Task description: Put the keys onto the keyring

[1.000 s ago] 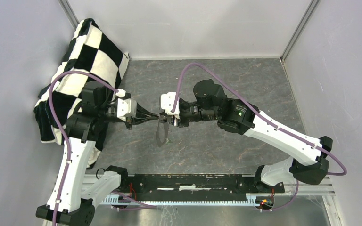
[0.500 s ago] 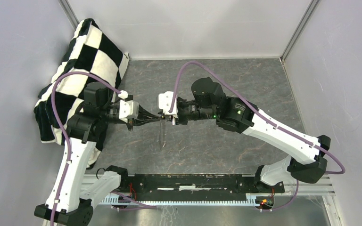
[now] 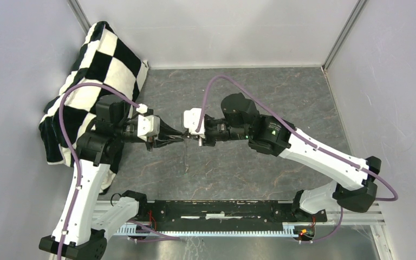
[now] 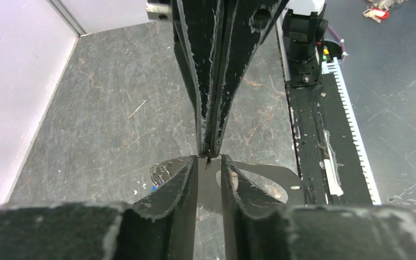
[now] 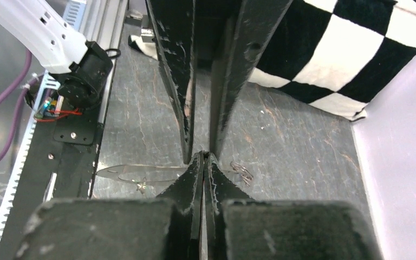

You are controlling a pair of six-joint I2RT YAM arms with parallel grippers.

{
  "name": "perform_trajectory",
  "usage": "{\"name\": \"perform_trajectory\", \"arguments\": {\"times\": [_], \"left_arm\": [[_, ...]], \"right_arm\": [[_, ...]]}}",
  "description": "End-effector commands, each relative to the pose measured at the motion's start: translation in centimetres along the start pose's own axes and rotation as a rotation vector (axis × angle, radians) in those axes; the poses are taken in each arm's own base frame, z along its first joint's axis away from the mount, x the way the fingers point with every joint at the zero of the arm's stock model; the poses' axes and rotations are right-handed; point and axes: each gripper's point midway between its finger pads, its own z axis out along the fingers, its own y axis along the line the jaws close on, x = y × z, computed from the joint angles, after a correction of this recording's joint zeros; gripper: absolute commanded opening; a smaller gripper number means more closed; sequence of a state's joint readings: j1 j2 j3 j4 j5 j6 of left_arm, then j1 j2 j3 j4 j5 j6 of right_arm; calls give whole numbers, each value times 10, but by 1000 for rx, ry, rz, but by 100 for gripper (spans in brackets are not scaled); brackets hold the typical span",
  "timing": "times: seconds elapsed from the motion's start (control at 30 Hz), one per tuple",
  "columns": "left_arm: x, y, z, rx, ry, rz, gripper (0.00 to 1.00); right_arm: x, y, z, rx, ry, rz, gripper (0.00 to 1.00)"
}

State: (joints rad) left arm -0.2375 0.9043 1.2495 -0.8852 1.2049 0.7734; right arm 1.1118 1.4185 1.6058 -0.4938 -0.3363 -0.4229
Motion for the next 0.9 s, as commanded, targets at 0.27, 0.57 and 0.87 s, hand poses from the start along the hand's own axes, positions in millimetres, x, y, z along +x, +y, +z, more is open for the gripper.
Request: {"name": "perform_trajectory", "arguments": {"times": [0.27, 0.57, 0.87], "left_arm": [[1, -24, -4, -8, -17, -99, 38], [-15, -21, 1, -16, -117, -164, 37], [-40, -21, 1, 16, -193, -228, 45]], "right_arm": [[-63, 5, -50, 88, -593, 109, 0], [-68, 18, -54, 40, -765, 211, 1], [-63, 27, -59, 13, -887, 279, 1]]}}
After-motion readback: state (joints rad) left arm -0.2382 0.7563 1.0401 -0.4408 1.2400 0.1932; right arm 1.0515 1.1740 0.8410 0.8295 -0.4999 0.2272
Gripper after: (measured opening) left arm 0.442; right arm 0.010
